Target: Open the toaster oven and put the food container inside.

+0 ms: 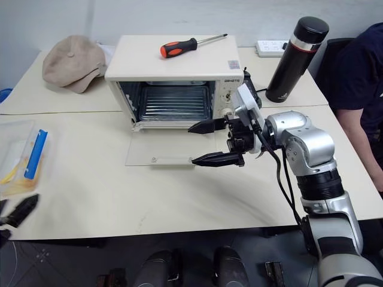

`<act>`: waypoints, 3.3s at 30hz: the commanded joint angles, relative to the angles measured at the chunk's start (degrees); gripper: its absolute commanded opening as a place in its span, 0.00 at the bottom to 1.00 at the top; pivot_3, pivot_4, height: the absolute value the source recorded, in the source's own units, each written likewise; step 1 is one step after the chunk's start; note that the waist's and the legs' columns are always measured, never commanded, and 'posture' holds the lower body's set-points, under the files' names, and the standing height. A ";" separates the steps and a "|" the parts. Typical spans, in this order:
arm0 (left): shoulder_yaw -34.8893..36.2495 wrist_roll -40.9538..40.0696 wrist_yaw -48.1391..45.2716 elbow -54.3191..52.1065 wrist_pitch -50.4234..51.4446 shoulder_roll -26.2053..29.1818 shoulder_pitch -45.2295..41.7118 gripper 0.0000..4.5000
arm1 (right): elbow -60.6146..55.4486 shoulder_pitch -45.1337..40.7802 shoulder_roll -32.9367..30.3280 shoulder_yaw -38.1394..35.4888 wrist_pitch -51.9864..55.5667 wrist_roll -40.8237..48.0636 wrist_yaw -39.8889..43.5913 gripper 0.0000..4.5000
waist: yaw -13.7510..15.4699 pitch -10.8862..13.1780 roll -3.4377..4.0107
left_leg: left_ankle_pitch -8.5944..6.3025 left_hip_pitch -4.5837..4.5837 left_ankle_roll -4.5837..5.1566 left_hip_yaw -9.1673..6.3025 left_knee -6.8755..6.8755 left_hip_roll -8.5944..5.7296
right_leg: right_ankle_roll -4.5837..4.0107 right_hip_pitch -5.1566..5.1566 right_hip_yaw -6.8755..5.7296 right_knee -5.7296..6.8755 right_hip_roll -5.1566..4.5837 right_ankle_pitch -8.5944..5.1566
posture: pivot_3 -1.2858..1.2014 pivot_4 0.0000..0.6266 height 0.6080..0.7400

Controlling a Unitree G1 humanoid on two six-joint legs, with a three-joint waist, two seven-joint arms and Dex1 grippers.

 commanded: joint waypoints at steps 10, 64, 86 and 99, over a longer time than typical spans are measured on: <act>10.69 12.93 26.12 17.52 11.66 4.86 -36.37 0.99 | -0.43 -0.43 1.04 -0.80 -1.02 -0.84 1.45 1.00 | 0.24 -0.39 -0.64 | -0.09 0.09 -0.19 -0.11 -0.09 0.01 | 0.00 0.23 -0.20 0.06 0.03 0.00 | 0.52 0.24 1.00; -54.51 -20.22 33.34 33.12 11.66 19.14 -49.46 0.00 | -21.43 21.95 -13.48 -20.02 8.36 7.85 -17.28 1.00 | 0.61 -0.24 -0.93 | -0.11 0.01 -0.36 0.20 -0.20 0.01 | -0.24 -0.24 -0.29 0.13 -0.15 -0.13 | 0.52 0.24 1.00; -53.13 -27.56 56.80 38.22 11.66 3.03 -57.47 0.45 | -23.33 26.48 -12.26 -19.89 5.16 7.38 -23.44 1.00 | 0.89 -0.22 -0.95 | 0.00 0.05 -0.34 0.12 -0.06 0.02 | -0.21 -0.16 -0.20 0.15 0.04 -0.12 | 0.52 0.24 1.00; -36.83 -47.26 26.88 27.46 6.41 13.97 -45.56 0.43 | -26.11 29.09 -12.50 -19.59 12.00 13.06 -23.54 0.80 | 0.51 -0.23 -0.95 | 0.04 0.09 -0.43 0.12 -0.12 0.07 | -0.24 -0.17 -0.20 0.16 0.09 -0.14 | 0.52 0.24 1.00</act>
